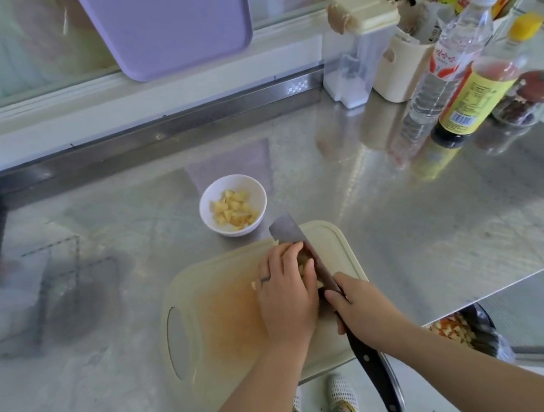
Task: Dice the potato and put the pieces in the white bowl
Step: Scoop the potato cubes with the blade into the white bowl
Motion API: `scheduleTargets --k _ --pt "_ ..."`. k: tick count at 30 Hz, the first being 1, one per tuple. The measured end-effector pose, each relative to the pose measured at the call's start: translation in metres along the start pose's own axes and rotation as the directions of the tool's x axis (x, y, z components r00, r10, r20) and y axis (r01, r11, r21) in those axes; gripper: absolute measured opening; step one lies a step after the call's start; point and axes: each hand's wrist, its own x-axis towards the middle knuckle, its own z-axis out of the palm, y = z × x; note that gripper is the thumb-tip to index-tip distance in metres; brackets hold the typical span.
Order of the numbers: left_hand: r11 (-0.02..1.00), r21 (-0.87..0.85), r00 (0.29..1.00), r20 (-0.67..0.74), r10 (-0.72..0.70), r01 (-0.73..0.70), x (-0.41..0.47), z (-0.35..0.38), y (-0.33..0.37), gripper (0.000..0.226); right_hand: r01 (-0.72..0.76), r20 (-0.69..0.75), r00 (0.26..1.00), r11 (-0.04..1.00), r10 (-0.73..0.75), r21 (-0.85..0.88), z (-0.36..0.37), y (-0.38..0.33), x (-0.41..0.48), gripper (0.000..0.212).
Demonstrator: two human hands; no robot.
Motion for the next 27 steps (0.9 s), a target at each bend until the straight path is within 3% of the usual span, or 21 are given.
scheduleTargets --k 6,12,20,27 --pt "0.952 -0.283 0.99 -0.033 -0.135 0.121 0.002 -0.003 0.012 0.024 0.006 -0.012 1.0 1.0 -0.005 0.008 -0.006 -0.012 -0.01 0.022" --pt "0.707 -0.616 0.904 0.021 -0.427 0.348 0.008 -0.016 0.03 0.03 0.037 -0.029 0.999 0.999 -0.037 -0.008 -0.007 -0.031 -0.023 0.021" --pt "0.557 -0.769 0.867 -0.008 -0.499 0.313 0.019 -0.048 0.047 0.036 0.101 -0.068 0.992 0.995 -0.102 -0.023 -0.021 -0.057 -0.037 0.022" --pt "0.521 -0.803 0.86 -0.022 -0.511 0.289 0.042 -0.068 0.045 0.035 0.153 -0.097 0.983 0.988 -0.154 -0.014 -0.031 -0.083 -0.03 0.026"
